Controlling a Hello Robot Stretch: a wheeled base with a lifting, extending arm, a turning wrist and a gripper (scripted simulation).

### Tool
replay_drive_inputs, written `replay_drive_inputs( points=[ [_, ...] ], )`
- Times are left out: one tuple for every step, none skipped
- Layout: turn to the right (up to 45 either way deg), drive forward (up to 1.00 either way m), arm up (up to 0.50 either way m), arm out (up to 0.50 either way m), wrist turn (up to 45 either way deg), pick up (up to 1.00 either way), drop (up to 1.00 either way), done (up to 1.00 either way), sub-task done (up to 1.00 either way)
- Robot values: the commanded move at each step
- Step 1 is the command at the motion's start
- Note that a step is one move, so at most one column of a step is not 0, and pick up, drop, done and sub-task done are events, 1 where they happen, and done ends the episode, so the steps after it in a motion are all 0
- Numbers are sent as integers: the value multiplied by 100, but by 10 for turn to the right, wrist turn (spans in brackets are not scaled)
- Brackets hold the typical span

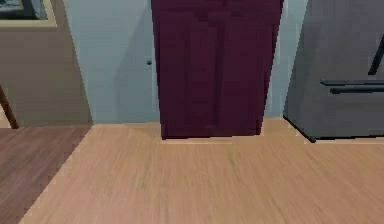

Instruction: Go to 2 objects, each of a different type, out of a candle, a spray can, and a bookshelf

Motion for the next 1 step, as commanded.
replay_drive_inputs(
  points=[
    [-30, 0, 0, 0, 0, 0, 0, 0, 0]
  ],
)
